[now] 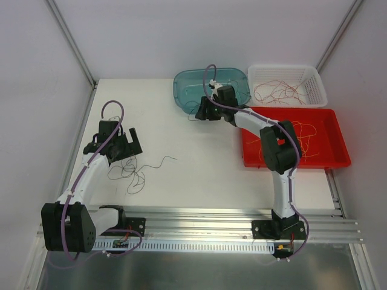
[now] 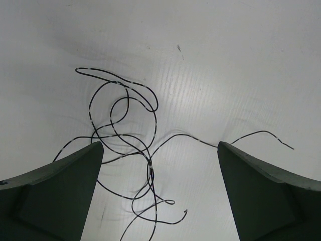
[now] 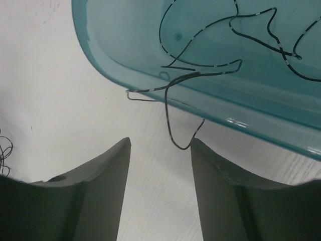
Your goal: Untangle the cables
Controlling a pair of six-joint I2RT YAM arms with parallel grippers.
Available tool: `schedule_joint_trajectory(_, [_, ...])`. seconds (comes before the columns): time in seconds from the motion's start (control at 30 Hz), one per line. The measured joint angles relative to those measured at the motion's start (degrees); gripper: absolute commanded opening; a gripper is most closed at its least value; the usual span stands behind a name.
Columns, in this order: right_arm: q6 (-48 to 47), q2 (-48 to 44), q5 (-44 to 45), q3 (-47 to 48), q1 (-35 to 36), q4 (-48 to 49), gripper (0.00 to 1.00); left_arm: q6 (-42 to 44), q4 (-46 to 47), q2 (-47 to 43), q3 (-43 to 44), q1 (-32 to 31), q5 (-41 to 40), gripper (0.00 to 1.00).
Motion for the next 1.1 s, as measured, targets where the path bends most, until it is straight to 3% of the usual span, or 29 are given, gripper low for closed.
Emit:
schedule_joint_trajectory(0.03, [-0.22, 0.83, 0.17, 0.66, 0.00, -0.02, 0.38, 0.00, 0.00, 0.00, 0.00, 0.02, 0.02, 0.99])
schedule_joint_trajectory(0.1, [-0.76, 2.16, 0.31, 1.57, 0.02, 0.00, 0.23, 0.00, 0.00, 0.00, 0.00, 0.00, 0.02, 0.99])
schedule_joint_trajectory(0.13, [-0.83, 2.38, 0.31, 1.62, 0.02, 0.04, 0.10, 0.00, 0.00, 0.00, 0.00, 0.02, 0.02, 0.99])
schedule_joint_trajectory(0.2, [-1.20, 2.38, 0.11, 1.62, 0.00, -0.20, 0.01, 0.00, 0.00, 0.00, 0.00, 0.02, 0.02, 0.99])
schedule_joint_trajectory(0.27, [-1.27, 1.86, -0.44, 1.51, 0.00, -0.02, 0.01, 0.00, 0.00, 0.00, 0.00, 0.00, 0.02, 0.99])
schedule_joint_trajectory(0.53, [-3.56, -6.60, -1.16, 2.47, 0.07, -4.24, 0.01, 0.00, 0.00, 0.00, 0.00, 0.02, 0.52, 0.99])
schedule_joint_trajectory(0.77, [-6.45, -8.04, 4.81, 15.19, -0.37, -6.73, 0.01, 0.00, 0.00, 0.00, 0.00, 0.02, 0.90, 0.99])
schedule_joint_trajectory(0.9, [-6.60, -4.48, 9.53, 20.50, -1.75, -6.71, 0.02, 0.00, 0.00, 0.00, 0.00, 0.00, 0.92, 0.99])
schedule_joint_trajectory(0.97, [-6.58, -1.11, 11.50, 23.06, -2.80, -7.28, 0.14, 0.00, 0.00, 0.00, 0.00, 0.02, 0.92, 0.99])
schedule_joint_trajectory(1.0, [-6.51, 0.74, 12.41, 24.22, -3.34, -7.63, 0.32, 0.00, 0.00, 0.00, 0.00, 0.02, 0.92, 0.99])
schedule_joint_trajectory(1.03, [-6.19, 2.21, 13.05, 24.85, -3.78, -8.09, 0.41, 0.00, 0.00, 0.02, 0.00, 0.02, 0.92, 0.99])
schedule_joint_trajectory(1.1, [-6.49, 5.05, 14.12, 25.44, -4.72, -9.88, 0.52, 0.00, 0.02, 0.04, 0.00, 0.00, 0.92, 0.99])
